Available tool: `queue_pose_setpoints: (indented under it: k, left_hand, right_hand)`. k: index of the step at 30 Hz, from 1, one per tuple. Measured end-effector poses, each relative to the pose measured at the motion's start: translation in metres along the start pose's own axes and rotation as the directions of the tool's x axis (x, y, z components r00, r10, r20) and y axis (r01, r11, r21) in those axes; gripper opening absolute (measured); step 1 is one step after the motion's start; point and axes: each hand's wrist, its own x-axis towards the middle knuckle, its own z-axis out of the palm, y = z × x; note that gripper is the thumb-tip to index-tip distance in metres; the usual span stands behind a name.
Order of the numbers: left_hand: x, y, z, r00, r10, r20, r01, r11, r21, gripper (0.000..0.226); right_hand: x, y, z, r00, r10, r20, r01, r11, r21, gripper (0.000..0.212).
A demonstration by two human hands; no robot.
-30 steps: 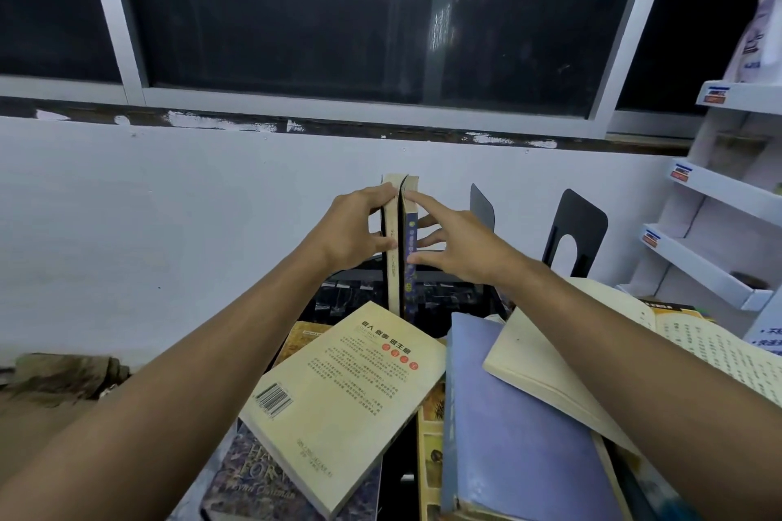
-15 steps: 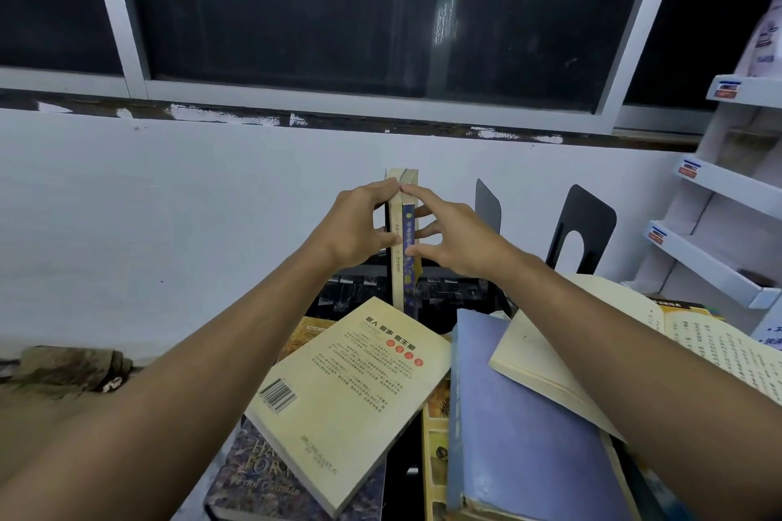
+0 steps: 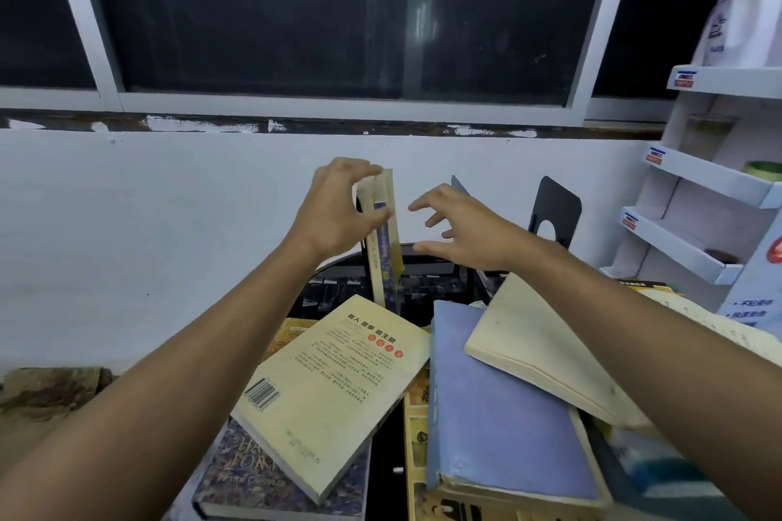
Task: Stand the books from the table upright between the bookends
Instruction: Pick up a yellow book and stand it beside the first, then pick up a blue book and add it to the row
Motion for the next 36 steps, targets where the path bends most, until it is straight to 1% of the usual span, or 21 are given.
queue_pose_setpoints:
  k: [2, 5, 11, 15, 19, 22, 25, 26, 28, 30, 32, 36]
  left_hand:
    - [0.001, 0.010, -0.003, 0.999, 0.025, -0.043, -0.026, 1.000, -0.010, 0.051]
    - [0.002, 0.026, 0.003, 0.999, 0.053, -0.002, -0.053, 0.996, -0.078, 0.041]
    - [-0.007, 0.064, 0.045, 0.981, 0.104, 0.166, -0.078, 0.985, -0.157, 0.039]
    - [-0.014, 0.087, 0.072, 0.949, 0.106, 0.296, -0.039, 0.974, -0.223, 0.039]
    - [-0.021, 0.105, 0.097, 0.881, 0.098, 0.462, -0.014, 0.983, -0.181, 0.043]
    - [-0.023, 0.110, 0.113, 0.821, 0.033, 0.570, 0.051, 0.990, -0.132, 0.041]
    - [-0.023, 0.111, 0.122, 0.755, -0.019, 0.655, 0.085, 0.994, -0.069, 0.047]
    - [-0.024, 0.112, 0.123, 0.737, -0.046, 0.674, 0.092, 0.995, -0.034, 0.046]
    - [-0.024, 0.111, 0.123, 0.709, -0.072, 0.702, 0.064, 0.997, 0.038, 0.049]
    - [-0.024, 0.110, 0.124, 0.679, -0.089, 0.728, 0.058, 0.996, 0.068, 0.052]
    - [-0.024, 0.108, 0.124, 0.664, -0.099, 0.741, 0.088, 0.995, 0.054, 0.052]
    - [-0.025, 0.111, 0.123, 0.665, -0.081, 0.742, 0.105, 0.994, 0.014, 0.046]
  right_hand:
    - [-0.013, 0.009, -0.008, 1.000, 0.013, 0.015, -0.012, 0.999, -0.051, 0.055]
    - [-0.038, 0.026, -0.022, 0.998, 0.065, 0.022, -0.062, 0.992, -0.110, 0.049]
    - [-0.102, 0.066, -0.058, 0.982, 0.189, 0.017, -0.178, 0.948, -0.264, 0.048]
    - [-0.148, 0.083, -0.076, 0.961, 0.273, 0.030, -0.253, 0.920, -0.298, 0.047]
    - [-0.187, 0.090, -0.084, 0.938, 0.343, 0.060, -0.312, 0.905, -0.289, 0.056]
    - [-0.212, 0.089, -0.087, 0.929, 0.359, 0.085, -0.320, 0.899, -0.298, 0.063]
    - [-0.232, 0.089, -0.088, 0.927, 0.363, 0.096, -0.321, 0.898, -0.302, 0.063]
    - [-0.238, 0.089, -0.089, 0.927, 0.363, 0.094, -0.321, 0.898, -0.301, 0.061]
    - [-0.251, 0.090, -0.091, 0.935, 0.345, 0.079, -0.308, 0.903, -0.300, 0.057]
    - [-0.264, 0.092, -0.092, 0.937, 0.340, 0.077, -0.306, 0.908, -0.284, 0.055]
    - [-0.278, 0.097, -0.092, 0.930, 0.357, 0.083, -0.326, 0.909, -0.259, 0.055]
    - [-0.303, 0.107, -0.096, 0.917, 0.392, 0.073, -0.366, 0.900, -0.236, 0.064]
